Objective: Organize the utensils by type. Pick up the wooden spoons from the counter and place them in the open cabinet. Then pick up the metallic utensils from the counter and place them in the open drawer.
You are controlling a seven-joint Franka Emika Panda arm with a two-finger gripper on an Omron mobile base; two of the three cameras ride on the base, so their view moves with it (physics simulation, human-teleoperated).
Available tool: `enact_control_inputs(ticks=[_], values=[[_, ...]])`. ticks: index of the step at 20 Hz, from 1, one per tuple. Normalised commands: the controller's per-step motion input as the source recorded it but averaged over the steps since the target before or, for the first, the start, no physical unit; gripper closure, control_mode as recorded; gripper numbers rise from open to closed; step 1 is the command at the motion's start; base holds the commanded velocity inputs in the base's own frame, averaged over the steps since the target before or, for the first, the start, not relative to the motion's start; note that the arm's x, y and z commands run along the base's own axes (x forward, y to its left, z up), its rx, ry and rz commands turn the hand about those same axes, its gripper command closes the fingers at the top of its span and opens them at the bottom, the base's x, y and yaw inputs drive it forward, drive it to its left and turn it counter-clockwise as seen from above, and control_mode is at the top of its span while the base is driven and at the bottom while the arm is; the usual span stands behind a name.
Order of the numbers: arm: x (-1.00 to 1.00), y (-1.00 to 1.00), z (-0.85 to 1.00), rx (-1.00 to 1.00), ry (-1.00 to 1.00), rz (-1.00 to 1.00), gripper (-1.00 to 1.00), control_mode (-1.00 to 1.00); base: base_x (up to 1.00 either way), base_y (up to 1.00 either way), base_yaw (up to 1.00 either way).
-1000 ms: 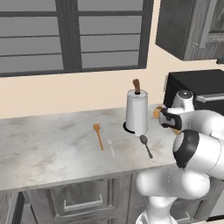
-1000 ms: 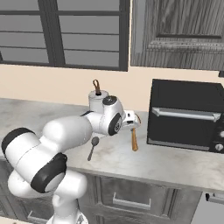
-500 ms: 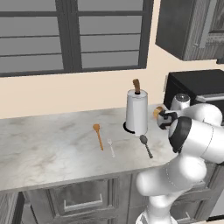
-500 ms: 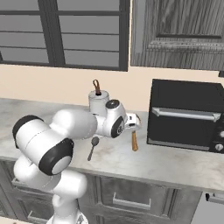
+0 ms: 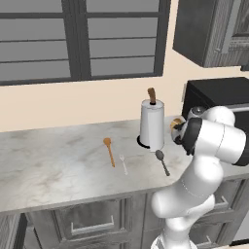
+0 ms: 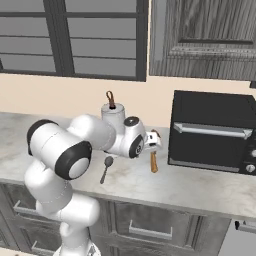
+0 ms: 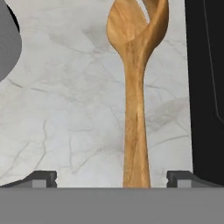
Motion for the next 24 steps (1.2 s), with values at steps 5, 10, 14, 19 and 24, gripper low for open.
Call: enact_control_inputs(ticks=[5, 10, 14, 19, 24], values=[[0.24, -0.07, -0.20, 0.00, 0.14, 0.00, -1.00, -1.00, 0.00, 0.00, 0.00], [0.18, -0.08, -0.13, 0.00, 0.15, 0.00, -1.00, -1.00, 0.00, 0.00, 0.00], [0.16, -0.10, -0.10, 0.00, 0.06, 0.00, -1.00, -1.00, 0.00, 0.00, 0.00], [0.11, -0.10, -0.18, 0.00, 0.03, 0.00, -1.00, -1.00, 0.00, 0.00, 0.00], [0.06, -0.11, -0.20, 0.00, 0.02, 0.00, -1.00, -1.00, 0.00, 0.00, 0.00]])
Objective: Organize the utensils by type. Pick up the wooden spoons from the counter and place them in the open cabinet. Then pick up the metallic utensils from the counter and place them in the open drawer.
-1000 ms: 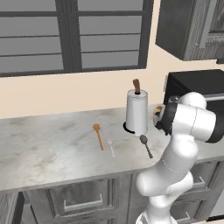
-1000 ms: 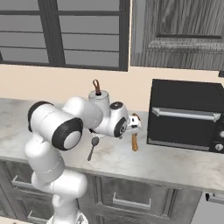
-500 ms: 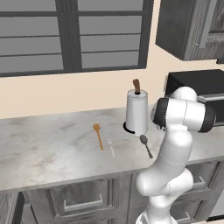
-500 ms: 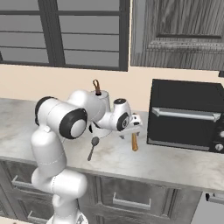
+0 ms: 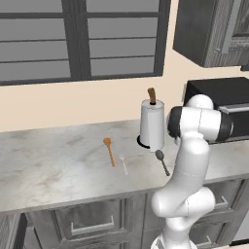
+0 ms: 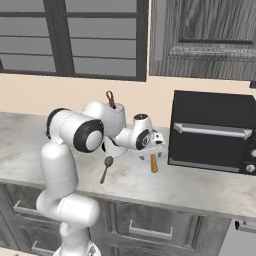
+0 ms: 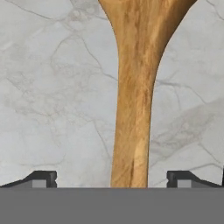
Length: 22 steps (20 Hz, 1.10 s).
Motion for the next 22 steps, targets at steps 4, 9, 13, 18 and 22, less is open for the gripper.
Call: enact_control_inputs(ticks=[4, 9, 13, 18, 22], values=[[0.00, -0.03, -0.20, 0.00, 0.01, 0.01, -1.00, -1.00, 0.00, 0.00, 0.00], [0.00, 0.00, -0.19, 0.00, 0.02, 0.05, 1.00, -1.00, 0.00, 0.00, 0.00], [-0.11, 0.01, -0.08, 0.03, 0.00, 0.11, 1.00, -1.00, 0.00, 0.00, 0.00], [-0.21, 0.00, -0.03, 0.14, 0.01, 0.15, 1.00, -1.00, 0.00, 0.00, 0.00], [-0.40, 0.00, 0.07, 0.18, 0.00, 0.17, 1.00, -1.00, 0.00, 0.00, 0.00]])
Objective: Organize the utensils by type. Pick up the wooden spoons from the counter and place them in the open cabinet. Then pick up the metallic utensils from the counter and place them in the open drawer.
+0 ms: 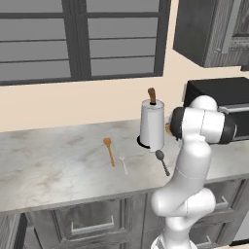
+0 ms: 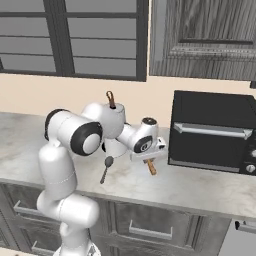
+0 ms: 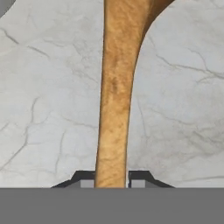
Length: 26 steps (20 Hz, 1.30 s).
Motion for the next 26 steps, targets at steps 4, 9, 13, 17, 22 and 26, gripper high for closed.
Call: enact_control_inputs(ticks=[4, 9, 13, 17, 22, 26], values=[[-0.40, 0.00, 0.54, 0.12, 0.00, 0.10, 1.00, -1.00, 0.00, 0.00, 0.00], [-0.48, -0.03, 0.60, 0.10, 0.00, 0.03, 1.00, -1.00, 0.00, 0.00, 0.00], [-0.50, 0.00, 0.52, 0.13, 0.00, 0.00, 1.00, -1.00, 0.00, 0.00, 0.00], [-0.46, 0.00, 0.58, 0.07, 0.00, 0.00, 1.00, -1.00, 0.00, 0.00, 0.00], [-0.44, 0.03, 0.58, 0.02, 0.00, 0.00, 1.00, -1.00, 0.00, 0.00, 0.00], [-0.26, 0.07, 0.64, 0.00, 0.00, 0.00, 1.00, -1.00, 0.00, 0.00, 0.00]])
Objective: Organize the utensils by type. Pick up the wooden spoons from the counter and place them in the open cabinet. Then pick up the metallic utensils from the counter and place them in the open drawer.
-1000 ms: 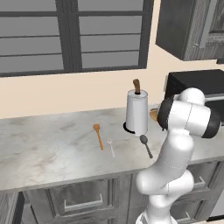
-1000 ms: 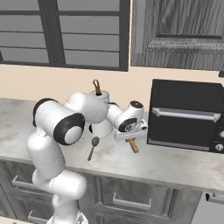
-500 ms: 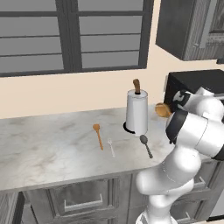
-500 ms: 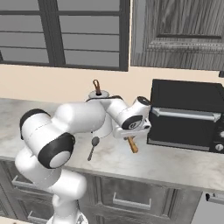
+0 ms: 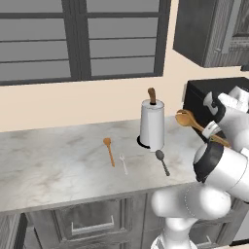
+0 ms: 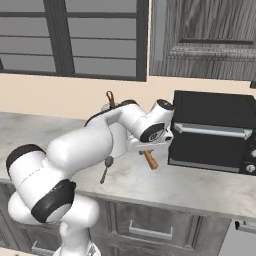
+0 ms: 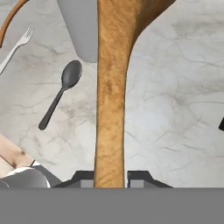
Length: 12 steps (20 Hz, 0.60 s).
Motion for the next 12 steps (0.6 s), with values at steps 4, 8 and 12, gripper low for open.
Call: enact_control_inputs(ticks=[4, 8, 12], values=[[-0.25, 0.17, 0.51, 0.00, 0.00, 0.00, 1.00, -1.00, 0.00, 0.00, 0.00], [-0.18, 0.32, 0.40, 0.00, -0.04, 0.00, 1.00, -1.00, 0.00, 0.00, 0.00], [-0.13, 0.39, 0.38, 0.00, -0.09, 0.02, 1.00, -1.00, 0.00, 0.00, 0.00]])
